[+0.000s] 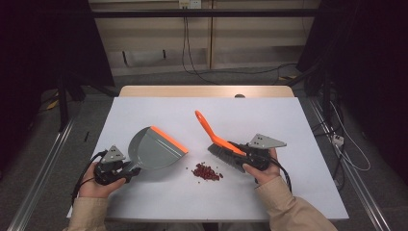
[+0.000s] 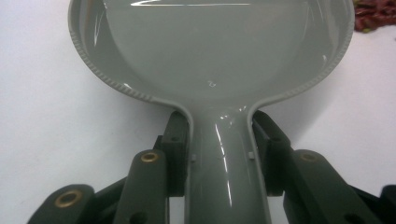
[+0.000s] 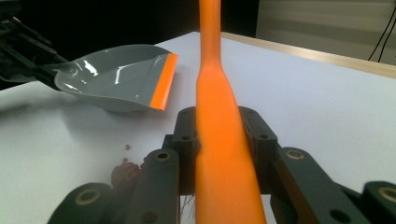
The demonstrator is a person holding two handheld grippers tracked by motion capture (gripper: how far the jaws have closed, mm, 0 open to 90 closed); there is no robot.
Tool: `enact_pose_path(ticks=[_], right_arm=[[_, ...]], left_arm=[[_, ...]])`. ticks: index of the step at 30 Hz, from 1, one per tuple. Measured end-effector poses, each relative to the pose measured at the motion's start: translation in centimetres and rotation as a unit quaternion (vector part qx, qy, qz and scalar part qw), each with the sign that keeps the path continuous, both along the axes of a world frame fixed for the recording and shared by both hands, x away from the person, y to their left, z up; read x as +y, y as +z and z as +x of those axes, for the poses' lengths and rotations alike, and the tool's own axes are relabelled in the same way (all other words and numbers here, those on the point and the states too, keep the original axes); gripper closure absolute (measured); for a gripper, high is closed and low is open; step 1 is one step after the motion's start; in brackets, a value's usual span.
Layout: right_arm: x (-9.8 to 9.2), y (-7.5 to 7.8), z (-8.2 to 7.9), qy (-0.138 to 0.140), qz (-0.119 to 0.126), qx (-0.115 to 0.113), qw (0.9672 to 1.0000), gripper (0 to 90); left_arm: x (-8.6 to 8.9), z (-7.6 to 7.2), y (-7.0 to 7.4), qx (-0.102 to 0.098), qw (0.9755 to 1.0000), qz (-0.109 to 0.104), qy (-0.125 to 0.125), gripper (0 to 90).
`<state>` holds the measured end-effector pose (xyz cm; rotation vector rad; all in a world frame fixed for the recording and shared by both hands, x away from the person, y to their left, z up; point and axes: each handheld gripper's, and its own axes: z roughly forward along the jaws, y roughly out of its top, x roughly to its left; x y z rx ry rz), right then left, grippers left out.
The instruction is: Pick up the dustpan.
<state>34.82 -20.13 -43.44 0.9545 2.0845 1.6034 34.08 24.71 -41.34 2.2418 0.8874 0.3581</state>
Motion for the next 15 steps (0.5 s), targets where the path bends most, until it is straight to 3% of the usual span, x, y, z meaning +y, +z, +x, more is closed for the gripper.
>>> enact_pose_path(ticks=[8, 10, 15], right_arm=[[0.1, -0.2, 0.1, -0.018, -0.01, -0.005, 0.9998, 71.1], [0.1, -0.2, 0.2, -0.022, -0.012, -0.004, 0.9997, 71.1], [0.3, -0.2, 0.2, -0.036, -0.021, -0.01, 0.9991, 71.1]], left_arm=[[0.6, -1.5, 0.5, 0.006, 0.9986, 0.01, -0.051, 63.2], [0.6, -1.8, 0.4, 0.003, 0.9987, 0.009, -0.051, 63.2], [0.8, -2.2, 0.3, 0.007, 0.9967, -0.002, -0.08, 63.2]])
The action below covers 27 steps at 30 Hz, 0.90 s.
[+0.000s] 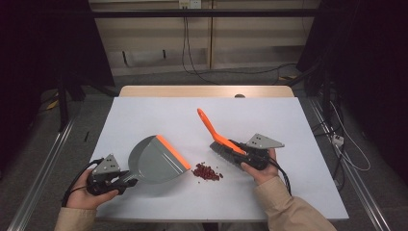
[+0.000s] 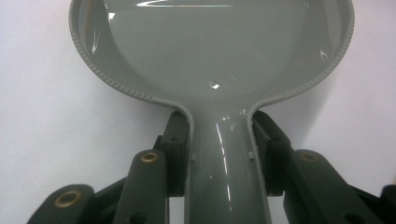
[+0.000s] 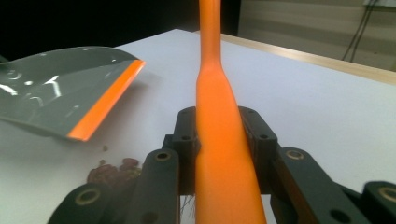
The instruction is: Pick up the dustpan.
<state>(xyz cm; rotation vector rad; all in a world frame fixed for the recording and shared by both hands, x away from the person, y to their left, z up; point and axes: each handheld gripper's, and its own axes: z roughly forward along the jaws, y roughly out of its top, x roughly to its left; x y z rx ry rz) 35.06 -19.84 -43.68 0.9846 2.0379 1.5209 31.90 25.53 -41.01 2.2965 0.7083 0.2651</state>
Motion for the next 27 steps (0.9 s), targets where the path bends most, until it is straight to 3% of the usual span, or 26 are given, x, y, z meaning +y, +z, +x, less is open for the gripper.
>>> enact_pose_path(ticks=[10, 27], right_arm=[[0.3, -0.4, 0.4, -0.028, -0.023, -0.005, 0.9993, 71.1], [1.1, -0.9, 0.7, -0.029, -0.025, -0.001, 0.9993, 71.1]], left_arm=[[-0.3, -1.1, -0.1, 0.011, 0.9993, 0.009, -0.035, 63.1], [-1.1, -1.5, -0.8, 0.033, 0.9969, 0.012, -0.07, 63.1]])
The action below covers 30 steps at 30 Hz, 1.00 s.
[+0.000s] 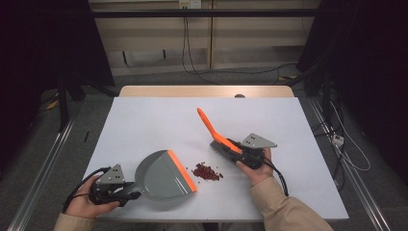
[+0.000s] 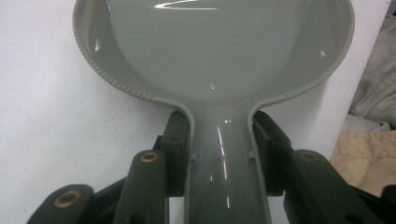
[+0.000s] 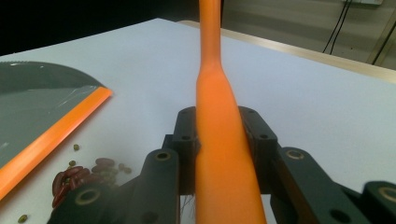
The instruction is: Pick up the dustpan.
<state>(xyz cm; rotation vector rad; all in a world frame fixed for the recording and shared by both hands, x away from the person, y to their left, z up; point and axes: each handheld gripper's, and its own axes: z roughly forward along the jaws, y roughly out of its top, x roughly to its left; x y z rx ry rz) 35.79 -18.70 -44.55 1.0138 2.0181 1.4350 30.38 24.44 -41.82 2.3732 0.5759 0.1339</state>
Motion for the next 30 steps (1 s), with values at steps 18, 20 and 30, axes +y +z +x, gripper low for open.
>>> enact_pose_path(ticks=[18, 20, 30], right_arm=[[0.7, 0.0, -1.5, -0.001, -0.044, 0.026, 0.9987, 70.9], [1.0, 0.0, -1.7, -0.004, -0.046, 0.027, 0.9986, 70.9], [2.4, -0.2, -2.8, -0.024, -0.047, 0.024, 0.9983, 70.5]], left_arm=[[-0.7, 0.1, -0.3, 0.012, 0.9998, -0.009, -0.013, 62.4], [-0.8, 0.1, -0.2, 0.007, 0.9999, -0.001, -0.01, 62.3], [-0.9, 0.0, -0.3, 0.015, 0.9996, -0.006, -0.021, 62.1]])
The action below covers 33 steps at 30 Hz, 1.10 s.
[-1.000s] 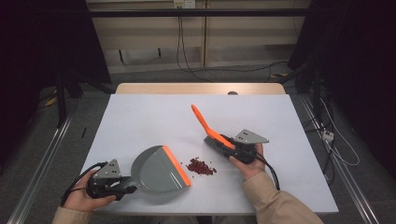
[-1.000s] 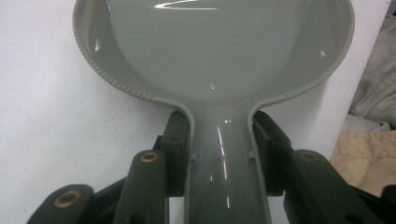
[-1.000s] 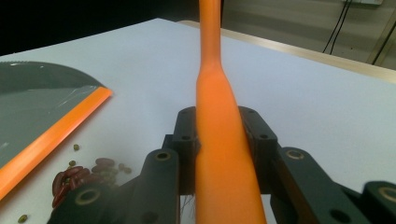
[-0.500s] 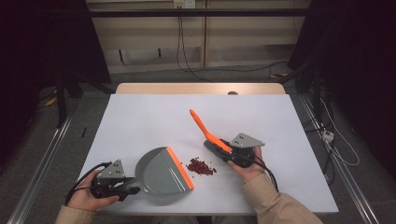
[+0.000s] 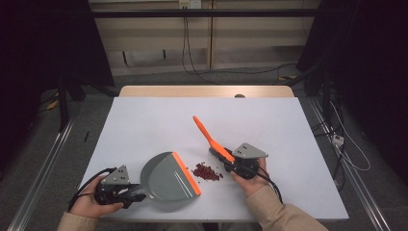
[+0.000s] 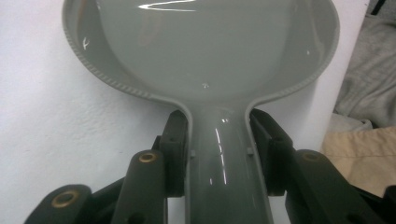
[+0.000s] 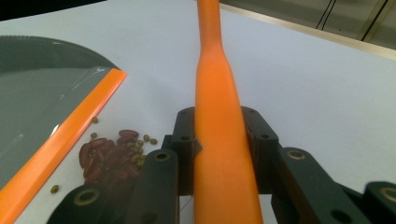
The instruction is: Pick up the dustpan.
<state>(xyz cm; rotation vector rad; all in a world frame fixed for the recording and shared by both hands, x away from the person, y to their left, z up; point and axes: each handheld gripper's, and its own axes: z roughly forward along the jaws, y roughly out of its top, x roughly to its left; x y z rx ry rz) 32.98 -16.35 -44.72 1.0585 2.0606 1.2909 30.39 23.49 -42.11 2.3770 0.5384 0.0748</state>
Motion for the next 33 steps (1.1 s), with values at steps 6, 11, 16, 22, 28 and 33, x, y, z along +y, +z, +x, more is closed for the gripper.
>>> enact_pose_path(ticks=[6, 11, 16, 22, 28, 33], right_arm=[[0.5, -0.1, -0.5, -0.011, 0.008, 0.004, 0.9999, 70.3], [1.1, -0.2, -1.0, -0.018, 0.01, 0.002, 0.9998, 69.9], [1.8, -0.4, -1.6, -0.021, 0.019, 0.008, 0.9996, 69.6], [2.7, -0.4, -2.1, -0.019, 0.028, 0.012, 0.9994, 69.5], [3.2, -0.5, -2.3, -0.025, 0.039, 0.016, 0.9988, 69.3], [3.8, -0.5, -2.6, -0.029, 0.045, 0.016, 0.9984, 69.3]], left_arm=[[-0.4, 0.0, -0.1, 0.008, 0.9999, -0.004, -0.011, 62.1], [-0.9, -0.3, 0.0, 0.018, 0.9996, -0.004, -0.022, 62.1], [-1.1, -0.3, -0.1, 0.018, 0.9995, -0.003, -0.024, 62.0], [-1.3, -0.4, 0.0, 0.019, 0.9995, -0.003, -0.024, 61.9], [-1.7, -0.5, 0.0, 0.026, 0.9992, -0.007, -0.029, 61.8], [-2.1, -0.6, -0.1, 0.02, 0.9994, 0.001, -0.028, 61.7]])
